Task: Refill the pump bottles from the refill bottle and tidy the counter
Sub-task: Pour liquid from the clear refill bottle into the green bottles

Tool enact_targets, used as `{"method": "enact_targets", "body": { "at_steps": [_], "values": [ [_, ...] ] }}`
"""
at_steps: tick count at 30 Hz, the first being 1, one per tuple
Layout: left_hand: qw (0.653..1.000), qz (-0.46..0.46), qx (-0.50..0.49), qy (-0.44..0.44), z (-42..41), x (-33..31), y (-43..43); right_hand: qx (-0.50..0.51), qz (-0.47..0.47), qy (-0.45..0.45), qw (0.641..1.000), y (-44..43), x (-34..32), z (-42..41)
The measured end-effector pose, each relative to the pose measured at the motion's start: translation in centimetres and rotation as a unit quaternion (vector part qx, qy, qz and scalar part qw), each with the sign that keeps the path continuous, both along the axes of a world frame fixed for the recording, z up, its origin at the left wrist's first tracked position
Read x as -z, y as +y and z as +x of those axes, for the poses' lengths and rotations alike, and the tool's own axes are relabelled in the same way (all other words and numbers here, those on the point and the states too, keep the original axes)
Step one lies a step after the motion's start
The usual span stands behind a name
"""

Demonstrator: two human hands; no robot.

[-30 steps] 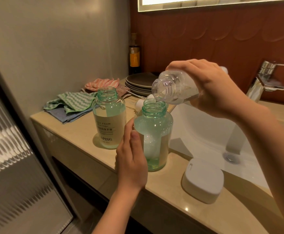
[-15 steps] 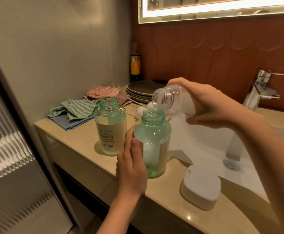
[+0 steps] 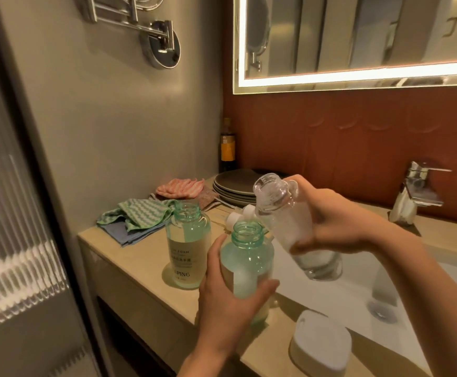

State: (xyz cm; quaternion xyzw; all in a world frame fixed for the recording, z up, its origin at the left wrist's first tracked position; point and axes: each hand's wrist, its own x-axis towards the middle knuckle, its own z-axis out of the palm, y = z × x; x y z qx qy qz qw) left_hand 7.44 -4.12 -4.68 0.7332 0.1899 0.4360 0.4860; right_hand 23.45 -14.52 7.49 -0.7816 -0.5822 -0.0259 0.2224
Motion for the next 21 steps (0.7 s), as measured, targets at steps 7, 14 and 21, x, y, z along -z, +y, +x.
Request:
{"method": "enact_targets", "body": {
  "at_steps": [7, 14, 21],
  "values": [
    [0.997, -0.034, -0.044, -0.058, -2.9, -0.1, 1.0, -0.048, 0.084, 0.024, 0.995, -0.2, -0.7, -0.8],
    [0.988, -0.033, -0.135, -0.070, -8.4, -1.2, 5.1, -0.102, 0.163, 0.062, 0.979, 0.5, -0.7, -2.3],
    [0.984, -0.031, -0.174, -0.035, -9.5, -3.2, 11.9, -0.137, 0.135, 0.068, 0.979, 1.5, -0.1, -3.4]
  ]
}}
